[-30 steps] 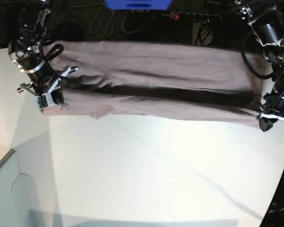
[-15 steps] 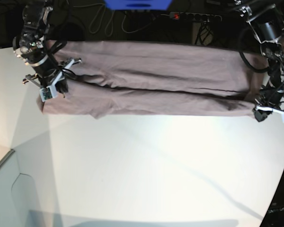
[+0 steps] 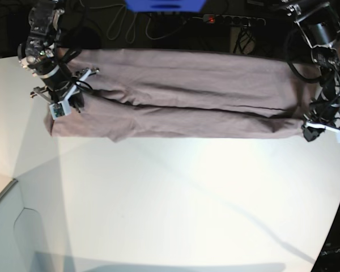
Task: Layout the t-shirt on the table in an organized manner, then fold the t-shirt properly
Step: 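Hold the strip ends with both grippers and pull them apart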
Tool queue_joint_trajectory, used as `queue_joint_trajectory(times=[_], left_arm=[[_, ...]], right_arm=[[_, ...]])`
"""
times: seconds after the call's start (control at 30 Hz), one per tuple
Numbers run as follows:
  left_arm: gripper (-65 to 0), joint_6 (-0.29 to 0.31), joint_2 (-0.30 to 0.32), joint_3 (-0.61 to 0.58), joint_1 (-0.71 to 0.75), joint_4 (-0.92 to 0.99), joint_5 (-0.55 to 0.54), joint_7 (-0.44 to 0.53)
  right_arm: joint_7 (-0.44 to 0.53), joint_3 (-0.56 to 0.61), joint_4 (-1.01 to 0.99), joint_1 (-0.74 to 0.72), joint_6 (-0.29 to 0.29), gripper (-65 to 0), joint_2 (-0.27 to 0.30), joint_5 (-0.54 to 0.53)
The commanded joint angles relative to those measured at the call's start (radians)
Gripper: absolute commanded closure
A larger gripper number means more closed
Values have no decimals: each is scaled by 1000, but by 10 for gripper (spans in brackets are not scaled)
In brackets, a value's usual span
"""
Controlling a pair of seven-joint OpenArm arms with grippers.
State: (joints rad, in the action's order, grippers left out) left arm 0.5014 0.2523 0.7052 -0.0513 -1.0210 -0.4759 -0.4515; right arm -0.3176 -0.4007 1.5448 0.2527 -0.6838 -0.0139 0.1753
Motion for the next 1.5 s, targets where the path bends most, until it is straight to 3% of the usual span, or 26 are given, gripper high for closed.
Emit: queue_joint_trajectory(times=[0.0, 0.33, 0.53, 1.0, 1.13, 1.47], left_arm=[[-66, 10, 20, 4, -8, -15, -14, 21], [-79, 10, 26, 4, 20, -19, -14, 13], [-261, 10, 22, 4, 41, -19, -14, 13], [-275, 10, 18, 69, 124, -126, -16, 12], [-332, 10, 14, 69, 152, -169, -17, 12], [-341, 10, -69, 64, 176, -270, -11, 12]], right_arm=[[21, 0, 13, -3, -14, 0, 5, -20], [21, 0, 13, -6, -14, 0, 5, -20], [21, 0, 13, -6, -14, 0, 5, -20], [21, 1, 13, -8, -14, 0, 5, -20], [21, 1, 13, -8, -14, 0, 5, -20], [21, 1, 13, -22, -14, 0, -2, -20]])
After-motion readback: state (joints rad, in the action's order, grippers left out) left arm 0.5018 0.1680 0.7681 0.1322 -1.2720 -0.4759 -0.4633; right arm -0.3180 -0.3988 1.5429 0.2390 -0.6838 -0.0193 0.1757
